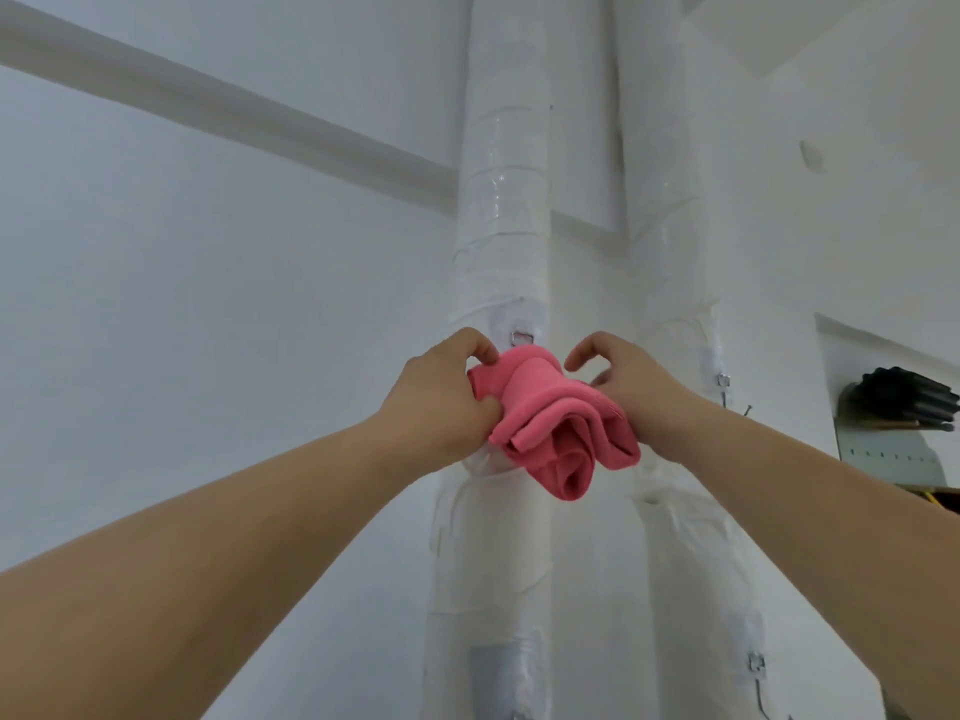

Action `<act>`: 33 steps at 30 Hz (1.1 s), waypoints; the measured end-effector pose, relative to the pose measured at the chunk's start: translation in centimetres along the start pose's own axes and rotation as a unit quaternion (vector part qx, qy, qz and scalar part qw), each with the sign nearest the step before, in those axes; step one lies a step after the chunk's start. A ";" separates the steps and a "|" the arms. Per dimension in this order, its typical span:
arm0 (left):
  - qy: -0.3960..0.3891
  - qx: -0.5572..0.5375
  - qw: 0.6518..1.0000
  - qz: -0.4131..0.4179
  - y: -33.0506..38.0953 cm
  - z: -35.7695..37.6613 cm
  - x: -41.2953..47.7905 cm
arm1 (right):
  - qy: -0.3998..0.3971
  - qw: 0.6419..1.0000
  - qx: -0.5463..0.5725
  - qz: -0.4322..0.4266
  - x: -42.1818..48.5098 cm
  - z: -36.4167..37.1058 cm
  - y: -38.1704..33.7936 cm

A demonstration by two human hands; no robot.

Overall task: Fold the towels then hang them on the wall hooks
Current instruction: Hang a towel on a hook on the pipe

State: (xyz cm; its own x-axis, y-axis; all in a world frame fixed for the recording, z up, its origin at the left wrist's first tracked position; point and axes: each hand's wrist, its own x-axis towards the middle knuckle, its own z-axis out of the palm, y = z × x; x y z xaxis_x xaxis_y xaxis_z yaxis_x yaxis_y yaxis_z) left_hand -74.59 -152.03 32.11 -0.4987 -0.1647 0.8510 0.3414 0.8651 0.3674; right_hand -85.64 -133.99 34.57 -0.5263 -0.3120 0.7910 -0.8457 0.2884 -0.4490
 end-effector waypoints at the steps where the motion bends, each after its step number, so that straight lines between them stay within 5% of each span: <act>1: 0.001 0.030 0.999 0.016 0.2 0.0 0.0 | 0.023 0.997 -0.051 -0.047 0.0 0.0 -0.1; 5: 0.047 0.192 0.976 0.088 1.3 -0.9 -0.1 | 0.029 0.977 -0.125 -0.170 -0.5 -0.5 -1.4; 9: -0.009 0.233 0.945 0.229 2.2 -1.3 -0.2 | -0.082 0.995 -0.004 -0.053 -1.6 -2.2 -3.1; 15: -0.051 0.085 0.991 0.090 3.0 -1.5 -1.2 | -0.118 0.990 -0.050 -0.066 -2.6 -1.8 -2.4; 20: -0.051 0.111 0.986 0.113 1.7 -0.8 -1.9 | -0.150 0.985 -0.012 -0.085 -3.0 -1.6 -1.4; 27: 0.049 0.157 0.976 0.141 1.1 1.4 -2.6 | -0.087 0.992 -0.018 -0.094 -2.8 0.1 -0.7; 33: 0.055 0.060 0.993 0.088 0.9 2.0 -4.0 | -0.083 0.993 0.064 -0.050 -3.6 1.0 -0.2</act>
State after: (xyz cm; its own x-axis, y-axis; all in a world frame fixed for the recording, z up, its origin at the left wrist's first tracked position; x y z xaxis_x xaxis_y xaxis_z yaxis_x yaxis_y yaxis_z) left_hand -73.86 -149.64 28.31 -0.3474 -0.0502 0.9364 0.3159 0.9339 0.1673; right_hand -83.64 -133.81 31.38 -0.4367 -0.4820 0.7596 -0.8935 0.1339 -0.4287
